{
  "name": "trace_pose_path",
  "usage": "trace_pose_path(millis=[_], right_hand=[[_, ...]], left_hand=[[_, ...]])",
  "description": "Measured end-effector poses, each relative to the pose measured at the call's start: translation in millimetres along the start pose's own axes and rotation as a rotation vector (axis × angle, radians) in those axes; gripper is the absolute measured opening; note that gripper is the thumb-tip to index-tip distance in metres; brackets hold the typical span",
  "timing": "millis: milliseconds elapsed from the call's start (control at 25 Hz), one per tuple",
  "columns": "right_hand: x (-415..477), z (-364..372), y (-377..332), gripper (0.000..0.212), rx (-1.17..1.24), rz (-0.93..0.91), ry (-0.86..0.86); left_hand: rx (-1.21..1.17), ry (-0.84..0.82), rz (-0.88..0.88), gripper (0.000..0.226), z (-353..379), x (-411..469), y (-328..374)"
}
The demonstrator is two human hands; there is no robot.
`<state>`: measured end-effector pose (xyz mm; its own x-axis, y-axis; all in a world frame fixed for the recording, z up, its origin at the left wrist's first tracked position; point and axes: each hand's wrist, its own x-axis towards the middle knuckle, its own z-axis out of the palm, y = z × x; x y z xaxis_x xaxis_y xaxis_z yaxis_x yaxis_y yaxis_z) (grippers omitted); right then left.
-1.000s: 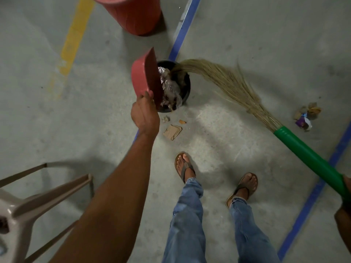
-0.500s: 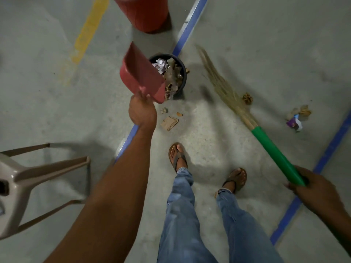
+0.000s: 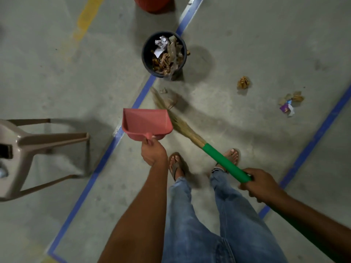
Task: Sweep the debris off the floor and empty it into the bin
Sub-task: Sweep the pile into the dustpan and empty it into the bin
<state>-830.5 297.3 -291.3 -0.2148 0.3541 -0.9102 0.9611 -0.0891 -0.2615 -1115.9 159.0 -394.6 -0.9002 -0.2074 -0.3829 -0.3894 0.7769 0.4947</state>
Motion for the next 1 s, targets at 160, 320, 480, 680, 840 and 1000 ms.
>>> trace_pose_path(millis=[160, 320, 480, 680, 840, 1000], right_hand=[[74.8, 80.3, -61.8, 0.018, 0.126, 0.022, -0.079], [128.6, 133.1, -112.8, 0.012, 0.717, 0.244, -0.029], [82.6, 134.6, -100.3, 0.021, 0.81, 0.377, 0.219], [-2.4, 103.1, -56.3, 0.009, 0.589, 0.2, 0.47], [-17.3, 67.8, -66.5, 0.026, 0.569, 0.108, 0.514], [15.9, 17.6, -79.5, 0.037, 0.471, 0.006, 0.54]], left_hand=[[0.014, -0.031, 0.037, 0.027, -10.6, 37.1, -35.8], [0.113, -0.096, 0.164, 0.026, -7.9, 75.2, -51.5], [0.103, -0.202, 0.243, 0.029, -9.4, 71.3, -45.7], [0.078, -0.357, 0.305, 0.031, -8.9, 35.3, -20.3], [0.062, -0.432, 0.394, 0.04, -8.6, 24.0, 12.6], [0.047, -0.411, 0.491, 0.038, -9.5, 31.0, 53.4]])
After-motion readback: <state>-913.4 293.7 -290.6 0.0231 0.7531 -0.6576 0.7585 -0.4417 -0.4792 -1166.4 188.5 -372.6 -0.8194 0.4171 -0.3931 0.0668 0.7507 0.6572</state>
